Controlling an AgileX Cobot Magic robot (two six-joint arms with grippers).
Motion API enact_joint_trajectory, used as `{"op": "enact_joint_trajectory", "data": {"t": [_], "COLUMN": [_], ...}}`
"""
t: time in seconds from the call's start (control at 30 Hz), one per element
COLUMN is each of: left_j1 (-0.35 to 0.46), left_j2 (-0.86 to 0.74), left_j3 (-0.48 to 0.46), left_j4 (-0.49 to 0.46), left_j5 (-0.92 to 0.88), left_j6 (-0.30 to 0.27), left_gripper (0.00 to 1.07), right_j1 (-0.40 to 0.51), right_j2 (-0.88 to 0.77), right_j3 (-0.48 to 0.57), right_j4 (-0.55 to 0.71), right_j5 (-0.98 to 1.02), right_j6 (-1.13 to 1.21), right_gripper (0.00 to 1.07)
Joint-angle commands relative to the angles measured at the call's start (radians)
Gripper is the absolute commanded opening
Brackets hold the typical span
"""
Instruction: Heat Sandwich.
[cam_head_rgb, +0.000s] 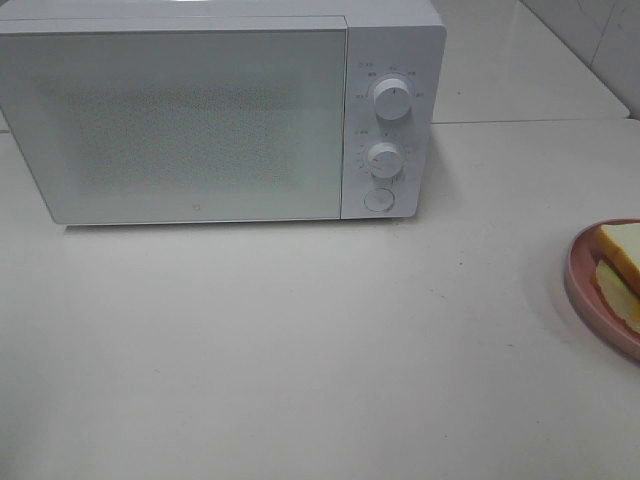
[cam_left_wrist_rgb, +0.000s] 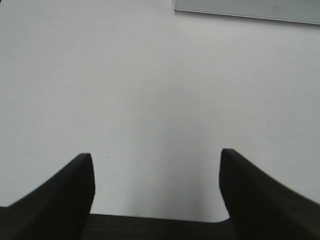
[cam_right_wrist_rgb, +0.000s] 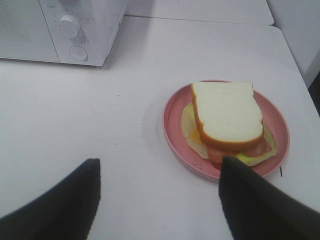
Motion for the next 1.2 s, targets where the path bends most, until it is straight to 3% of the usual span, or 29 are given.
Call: {"op": "enact_joint_trajectory", "data": {"t": [0.03,0.5,1.2], "left_j1": [0.002,0.002,0.002], "left_j2": [-0.089,-0.292,-0.33], "left_j3": [0.034,0.049,0.049], "left_j4": [0.008,0.031,0.031], "left_j5": [0.001,-0.018,-0.017], "left_j6": [-0.01,-0.01,-0.01], "left_gripper": [0.67,0.67,0.67], "right_j1": [0.0,0.0,0.0], "right_j2": [-0.024,-0.024,-0.024], "right_j3": [0.001,0.001,0.001], "right_j4": [-0.006,-0.006,-0.004], "right_j5": [-0.008,-0.008,-0.008], "right_j6": [0.006,0.006,0.006], "right_gripper": [0.66,0.66,0.66]}}
